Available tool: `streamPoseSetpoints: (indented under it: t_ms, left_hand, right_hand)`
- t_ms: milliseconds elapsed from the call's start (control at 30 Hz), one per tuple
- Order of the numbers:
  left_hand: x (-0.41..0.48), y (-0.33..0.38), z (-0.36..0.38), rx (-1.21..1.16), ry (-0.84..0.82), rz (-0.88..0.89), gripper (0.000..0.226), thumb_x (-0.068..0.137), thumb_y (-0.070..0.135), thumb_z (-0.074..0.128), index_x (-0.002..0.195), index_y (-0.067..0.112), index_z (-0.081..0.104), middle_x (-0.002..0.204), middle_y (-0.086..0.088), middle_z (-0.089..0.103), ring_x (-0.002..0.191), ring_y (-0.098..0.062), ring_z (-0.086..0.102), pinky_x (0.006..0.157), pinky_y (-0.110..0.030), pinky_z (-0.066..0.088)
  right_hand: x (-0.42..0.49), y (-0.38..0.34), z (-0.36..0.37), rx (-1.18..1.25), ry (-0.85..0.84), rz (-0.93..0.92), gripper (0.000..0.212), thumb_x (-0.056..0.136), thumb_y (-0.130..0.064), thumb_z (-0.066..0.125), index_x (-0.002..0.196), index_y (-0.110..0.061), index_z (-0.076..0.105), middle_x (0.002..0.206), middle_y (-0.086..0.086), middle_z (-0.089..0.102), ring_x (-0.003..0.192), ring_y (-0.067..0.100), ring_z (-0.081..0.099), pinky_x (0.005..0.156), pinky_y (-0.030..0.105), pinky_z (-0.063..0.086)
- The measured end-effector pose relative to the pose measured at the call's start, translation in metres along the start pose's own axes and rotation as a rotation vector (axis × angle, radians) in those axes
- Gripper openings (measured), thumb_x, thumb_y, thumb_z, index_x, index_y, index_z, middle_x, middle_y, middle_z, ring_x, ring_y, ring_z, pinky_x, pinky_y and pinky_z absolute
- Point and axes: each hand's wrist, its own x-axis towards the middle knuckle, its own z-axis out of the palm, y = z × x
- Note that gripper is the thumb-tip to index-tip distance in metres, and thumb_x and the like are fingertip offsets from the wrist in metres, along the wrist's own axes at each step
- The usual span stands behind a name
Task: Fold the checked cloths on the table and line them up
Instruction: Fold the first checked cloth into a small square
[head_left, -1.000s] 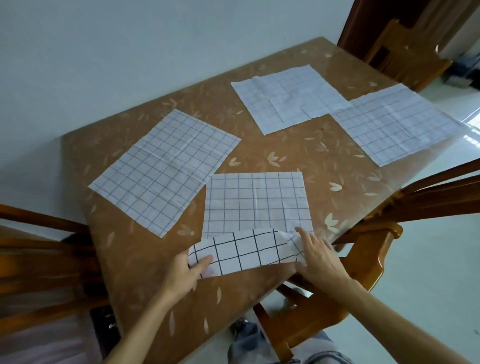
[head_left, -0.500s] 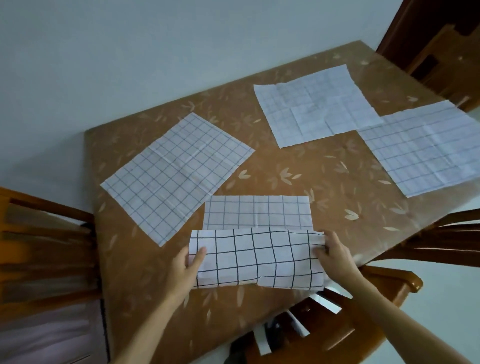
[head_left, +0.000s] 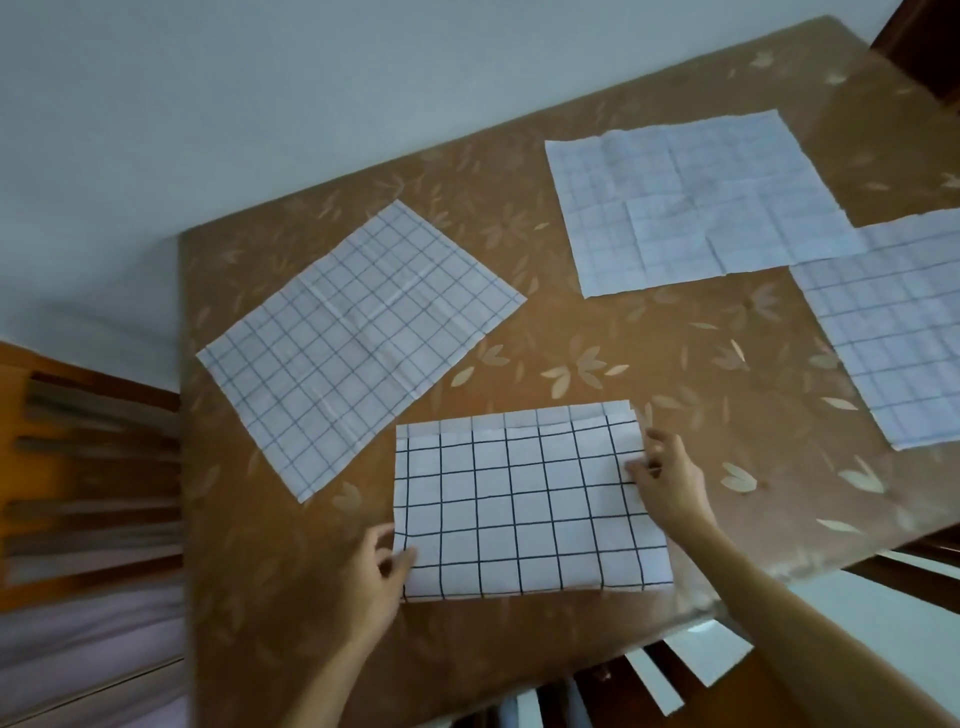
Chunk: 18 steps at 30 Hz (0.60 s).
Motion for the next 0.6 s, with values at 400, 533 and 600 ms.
streamPoseSetpoints:
  t_ms: [400, 533, 600]
  left_hand:
    - [0.01, 0.011, 0.026, 0.163, 0.178, -0.035, 0.043, 0.094, 0.04, 0.064, 0.129, 0.014, 0.059, 0.107, -0.006, 0.073, 0.092, -0.022, 0.068, 0.077, -0.032, 0.053]
    - [0.007, 0.017, 0.034, 0.312, 0.245, -0.001, 0.046, 0.094, 0.049, 0.058, 0.127, 0.016, 0.056, 0.111, -0.004, 0.07, 0.096, -0.022, 0.067, 0.073, -0.033, 0.054]
    - [0.008, 0.017, 0.038, 0.471, 0.333, 0.096, 0.056, 0.096, 0.053, 0.051, 0.133, 0.012, 0.051, 0.122, -0.009, 0.062, 0.108, -0.025, 0.061, 0.081, -0.037, 0.054]
  right_hand:
    - [0.033, -0.009, 0.005, -0.051, 0.038, -0.05, 0.036, 0.092, -0.024, 0.065, 0.124, -0.017, 0.05, 0.079, -0.016, 0.055, 0.084, 0.02, 0.058, 0.074, 0.031, 0.042]
    - [0.035, -0.009, 0.007, -0.14, 0.075, -0.042, 0.04, 0.093, -0.032, 0.061, 0.126, -0.015, 0.045, 0.097, 0.0, 0.065, 0.096, 0.027, 0.06, 0.073, 0.035, 0.044]
    - [0.033, -0.004, 0.009, -0.242, 0.172, -0.099, 0.043, 0.093, -0.031, 0.06, 0.126, -0.008, 0.046, 0.112, 0.012, 0.062, 0.105, 0.034, 0.054, 0.082, 0.044, 0.047]
